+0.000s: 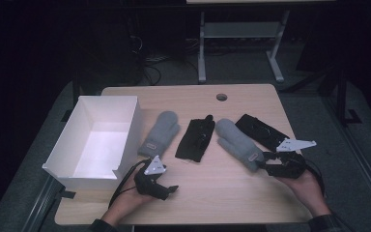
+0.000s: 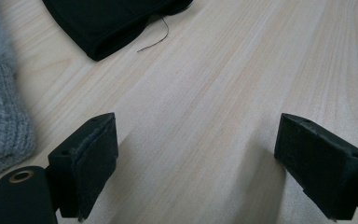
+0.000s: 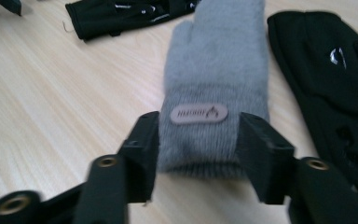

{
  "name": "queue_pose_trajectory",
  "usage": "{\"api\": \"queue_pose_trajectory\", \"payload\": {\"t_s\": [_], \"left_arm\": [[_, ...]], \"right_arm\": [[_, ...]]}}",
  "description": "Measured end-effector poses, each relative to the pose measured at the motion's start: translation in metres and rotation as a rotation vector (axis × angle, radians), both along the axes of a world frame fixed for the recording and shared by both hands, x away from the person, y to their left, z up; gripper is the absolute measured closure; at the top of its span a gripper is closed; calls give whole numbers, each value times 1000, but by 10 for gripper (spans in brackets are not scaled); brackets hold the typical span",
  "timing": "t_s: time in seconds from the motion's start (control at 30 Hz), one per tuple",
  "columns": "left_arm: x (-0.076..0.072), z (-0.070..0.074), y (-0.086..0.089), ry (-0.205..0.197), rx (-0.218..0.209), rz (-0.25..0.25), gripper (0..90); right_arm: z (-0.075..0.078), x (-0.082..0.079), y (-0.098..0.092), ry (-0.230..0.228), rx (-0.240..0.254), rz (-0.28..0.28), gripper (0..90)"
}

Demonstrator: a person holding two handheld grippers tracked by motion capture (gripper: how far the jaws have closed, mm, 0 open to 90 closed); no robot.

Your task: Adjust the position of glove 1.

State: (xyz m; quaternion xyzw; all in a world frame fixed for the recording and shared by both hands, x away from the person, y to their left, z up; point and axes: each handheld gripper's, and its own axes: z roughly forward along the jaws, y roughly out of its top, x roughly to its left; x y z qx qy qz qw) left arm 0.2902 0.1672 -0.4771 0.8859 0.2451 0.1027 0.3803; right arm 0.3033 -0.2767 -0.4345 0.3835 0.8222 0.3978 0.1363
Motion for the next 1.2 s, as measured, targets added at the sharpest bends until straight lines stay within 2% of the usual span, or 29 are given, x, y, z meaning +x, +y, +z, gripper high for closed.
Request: {"api": "queue_pose_trajectory", "payload": {"t_s": [0.03, 0.07, 0.13, 0.27, 0.3, 0.33, 0.4, 0.7, 0.83, 0.93, 1.07, 1.13, 1.2], "left_arm": [[0, 0, 0, 0, 0, 0, 127], [0, 0, 0, 0, 1, -1, 127], [0, 0, 0, 0, 1, -1, 127], [0, 0, 0, 0, 1, -2, 127], [0, 0, 0, 1, 3, -3, 128], [0, 0, 0, 1, 3, -3, 127], [0, 0, 0, 2, 4, -3, 127], [1, 0, 0, 2, 4, -6, 128], [1, 0, 0, 2, 6, -7, 128], [1, 0, 0, 3, 4, -5, 128], [1, 1, 0, 3, 11, -10, 128], [2, 1, 0, 4, 7, -9, 128], [2, 1, 0, 4, 8, -9, 128]], "right_arm": [[0, 0, 0, 0, 0, 0, 526], [2, 5, 0, -4, 5, 5, 598], [3, 7, 0, -1, 9, 4, 627], [6, 17, -1, 11, 30, 9, 760], [7, 22, 1, 9, 27, 15, 822], [7, 22, 1, 9, 27, 15, 822], [8, 30, 4, 5, 19, 20, 895], [1, 50, 14, 23, -31, 37, 900], [-5, 55, 15, 47, -50, 37, 900], [-12, 60, 19, 80, -84, 50, 900], [-14, 60, 20, 99, -79, 57, 900], [-14, 58, 21, 108, -72, 85, 900], [-14, 56, 23, 117, -67, 90, 900]]}}
